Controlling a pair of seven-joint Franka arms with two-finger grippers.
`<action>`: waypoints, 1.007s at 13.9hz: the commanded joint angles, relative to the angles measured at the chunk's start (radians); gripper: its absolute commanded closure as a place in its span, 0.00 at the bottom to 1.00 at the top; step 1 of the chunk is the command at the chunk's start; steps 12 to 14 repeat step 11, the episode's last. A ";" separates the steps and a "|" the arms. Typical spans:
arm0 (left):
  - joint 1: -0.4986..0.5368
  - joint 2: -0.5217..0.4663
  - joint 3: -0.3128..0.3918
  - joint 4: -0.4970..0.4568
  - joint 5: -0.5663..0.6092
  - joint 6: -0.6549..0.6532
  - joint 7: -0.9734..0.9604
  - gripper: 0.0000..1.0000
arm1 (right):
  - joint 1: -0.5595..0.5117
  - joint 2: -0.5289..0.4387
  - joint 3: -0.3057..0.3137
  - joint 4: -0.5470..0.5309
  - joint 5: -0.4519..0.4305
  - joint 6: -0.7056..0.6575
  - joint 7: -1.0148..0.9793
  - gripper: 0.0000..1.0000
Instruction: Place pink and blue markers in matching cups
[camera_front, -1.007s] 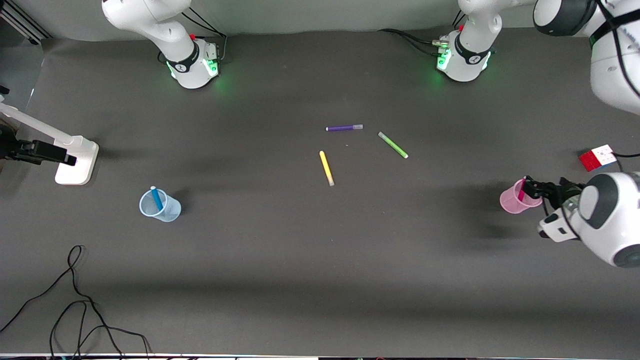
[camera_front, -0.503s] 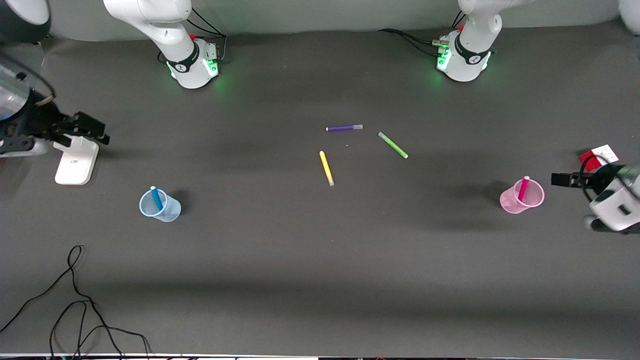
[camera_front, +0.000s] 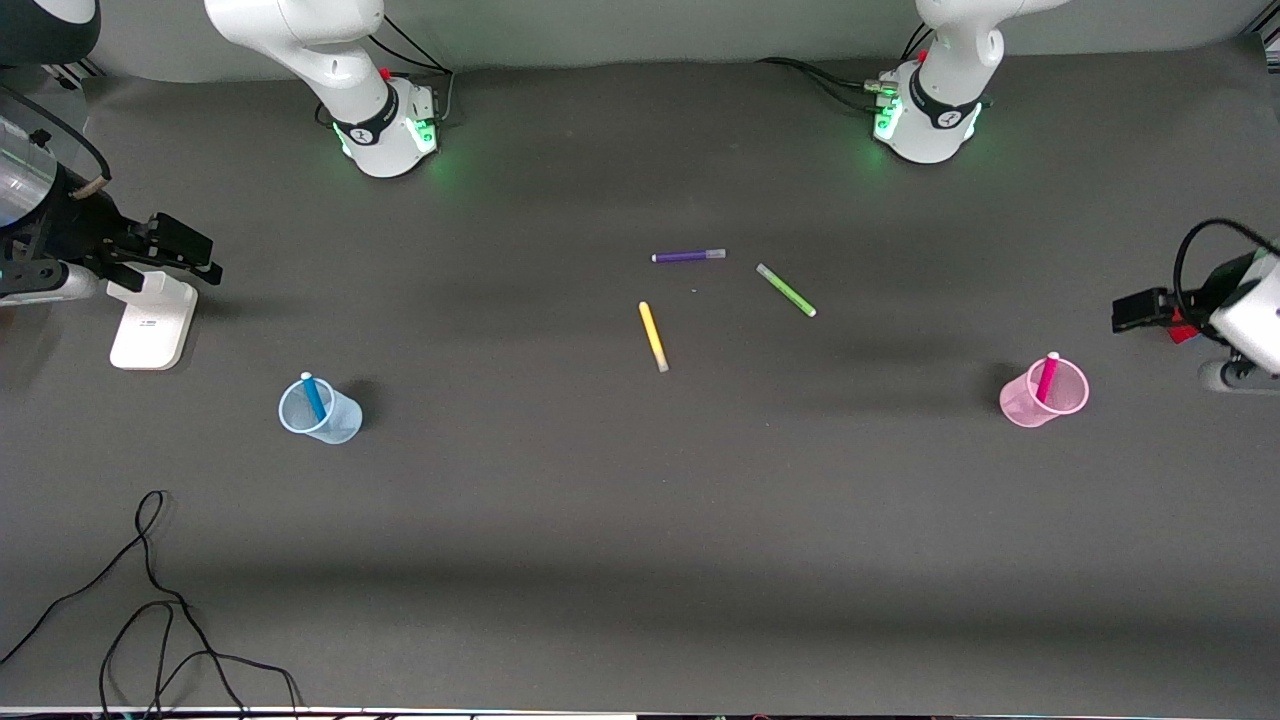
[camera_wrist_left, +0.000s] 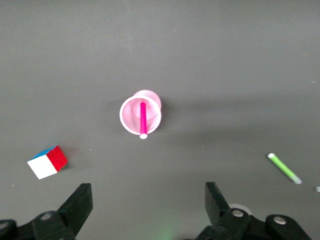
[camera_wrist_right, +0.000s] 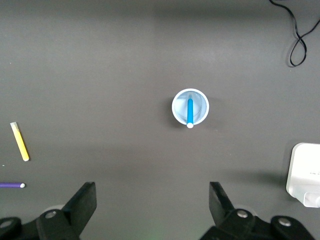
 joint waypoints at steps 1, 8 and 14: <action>-0.131 -0.081 0.090 -0.053 -0.026 0.022 -0.051 0.00 | 0.023 0.044 -0.021 0.071 0.007 -0.033 0.012 0.00; -0.213 -0.096 0.152 -0.049 -0.038 0.020 -0.066 0.00 | -0.012 0.044 -0.009 0.076 0.038 -0.040 0.014 0.00; -0.212 -0.098 0.153 -0.050 -0.052 0.022 -0.066 0.00 | -0.011 0.042 -0.007 0.079 0.038 -0.062 0.015 0.00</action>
